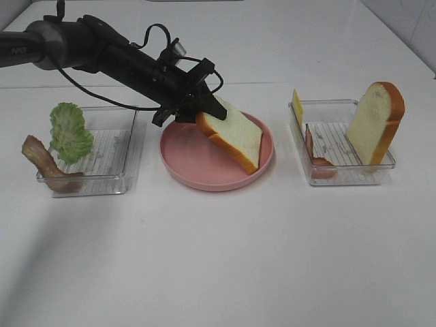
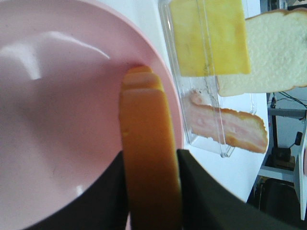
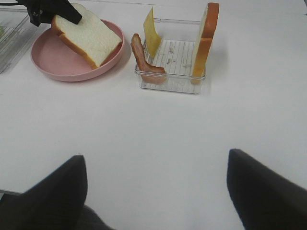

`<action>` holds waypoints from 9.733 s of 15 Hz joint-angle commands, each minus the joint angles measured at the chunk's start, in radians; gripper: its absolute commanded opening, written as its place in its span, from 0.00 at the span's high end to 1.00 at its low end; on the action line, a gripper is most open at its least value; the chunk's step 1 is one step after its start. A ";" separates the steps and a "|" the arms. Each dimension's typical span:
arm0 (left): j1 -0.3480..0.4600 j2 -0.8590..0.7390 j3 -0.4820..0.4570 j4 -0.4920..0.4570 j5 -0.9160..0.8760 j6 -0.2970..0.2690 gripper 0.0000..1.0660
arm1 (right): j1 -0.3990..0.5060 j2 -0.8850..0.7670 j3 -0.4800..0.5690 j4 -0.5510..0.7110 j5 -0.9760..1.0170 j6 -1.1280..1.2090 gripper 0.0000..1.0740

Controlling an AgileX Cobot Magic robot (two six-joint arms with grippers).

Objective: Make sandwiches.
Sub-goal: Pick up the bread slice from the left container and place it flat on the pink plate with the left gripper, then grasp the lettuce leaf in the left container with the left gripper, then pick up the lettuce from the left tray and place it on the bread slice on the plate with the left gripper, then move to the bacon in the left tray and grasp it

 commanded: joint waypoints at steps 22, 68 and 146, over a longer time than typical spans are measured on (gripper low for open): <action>-0.116 -0.075 -0.307 0.803 0.221 -0.363 0.26 | -0.005 -0.015 0.002 0.002 -0.008 0.003 0.29; 0.202 -0.214 0.102 0.968 0.157 -0.362 0.59 | -0.005 -0.014 0.002 0.005 -0.008 0.003 0.29; -0.090 -0.332 -0.154 1.105 0.249 -0.374 0.31 | -0.005 -0.014 0.002 0.005 -0.008 0.003 0.29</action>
